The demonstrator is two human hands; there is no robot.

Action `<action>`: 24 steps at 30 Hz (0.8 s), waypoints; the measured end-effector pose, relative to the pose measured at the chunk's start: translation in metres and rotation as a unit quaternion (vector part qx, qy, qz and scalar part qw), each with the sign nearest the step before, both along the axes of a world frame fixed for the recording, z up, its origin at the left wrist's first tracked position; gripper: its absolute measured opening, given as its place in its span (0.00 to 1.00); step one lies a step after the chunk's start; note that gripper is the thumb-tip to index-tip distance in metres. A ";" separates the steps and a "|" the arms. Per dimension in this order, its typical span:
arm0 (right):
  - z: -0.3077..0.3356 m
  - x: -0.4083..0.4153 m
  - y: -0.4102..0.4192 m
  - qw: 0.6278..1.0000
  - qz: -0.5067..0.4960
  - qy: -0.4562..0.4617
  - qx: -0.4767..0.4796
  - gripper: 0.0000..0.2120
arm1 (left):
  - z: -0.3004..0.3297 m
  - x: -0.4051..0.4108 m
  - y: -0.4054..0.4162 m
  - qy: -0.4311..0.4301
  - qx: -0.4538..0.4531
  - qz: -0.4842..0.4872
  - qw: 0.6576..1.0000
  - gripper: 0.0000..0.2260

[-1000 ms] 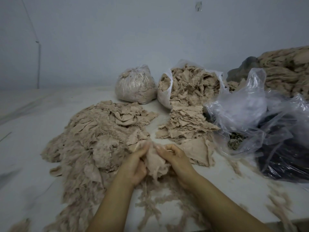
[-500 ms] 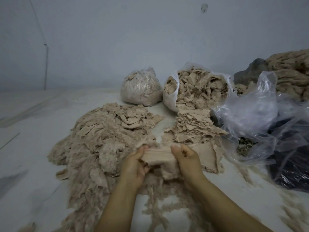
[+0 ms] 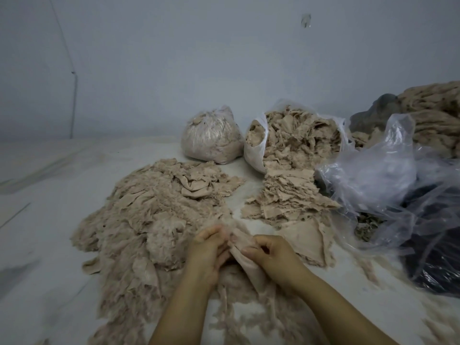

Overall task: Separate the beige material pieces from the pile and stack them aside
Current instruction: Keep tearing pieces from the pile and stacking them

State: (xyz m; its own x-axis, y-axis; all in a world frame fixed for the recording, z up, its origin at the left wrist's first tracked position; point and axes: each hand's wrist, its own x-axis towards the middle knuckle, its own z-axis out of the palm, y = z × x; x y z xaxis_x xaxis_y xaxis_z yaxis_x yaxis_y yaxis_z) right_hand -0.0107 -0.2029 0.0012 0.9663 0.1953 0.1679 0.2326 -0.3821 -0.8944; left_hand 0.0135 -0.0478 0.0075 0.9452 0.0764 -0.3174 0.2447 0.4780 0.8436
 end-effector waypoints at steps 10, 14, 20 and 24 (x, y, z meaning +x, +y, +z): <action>0.007 -0.001 0.008 0.951 -0.107 0.030 0.288 0.06 | 0.000 -0.024 -0.015 -0.102 0.129 -0.098 0.982 0.14; 0.004 -0.005 0.018 0.953 -0.163 -0.003 0.255 0.09 | 0.005 -0.026 -0.014 -0.091 0.106 -0.091 0.986 0.13; 0.000 -0.012 0.034 0.969 -0.115 -0.066 0.208 0.11 | 0.012 -0.034 -0.021 -0.121 0.227 -0.136 0.957 0.28; 0.000 -0.010 0.035 0.966 -0.153 -0.081 0.193 0.10 | 0.013 -0.035 -0.018 -0.123 0.267 -0.151 0.944 0.25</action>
State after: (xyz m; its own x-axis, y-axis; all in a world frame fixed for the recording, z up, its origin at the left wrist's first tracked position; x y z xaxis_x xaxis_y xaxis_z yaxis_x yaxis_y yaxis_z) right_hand -0.0203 -0.1678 0.0007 0.9238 -0.2033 0.3244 0.3100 -0.0997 -0.9455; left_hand -0.0218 -0.0658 0.0207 0.9894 -0.1222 -0.0783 0.0673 -0.0912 0.9936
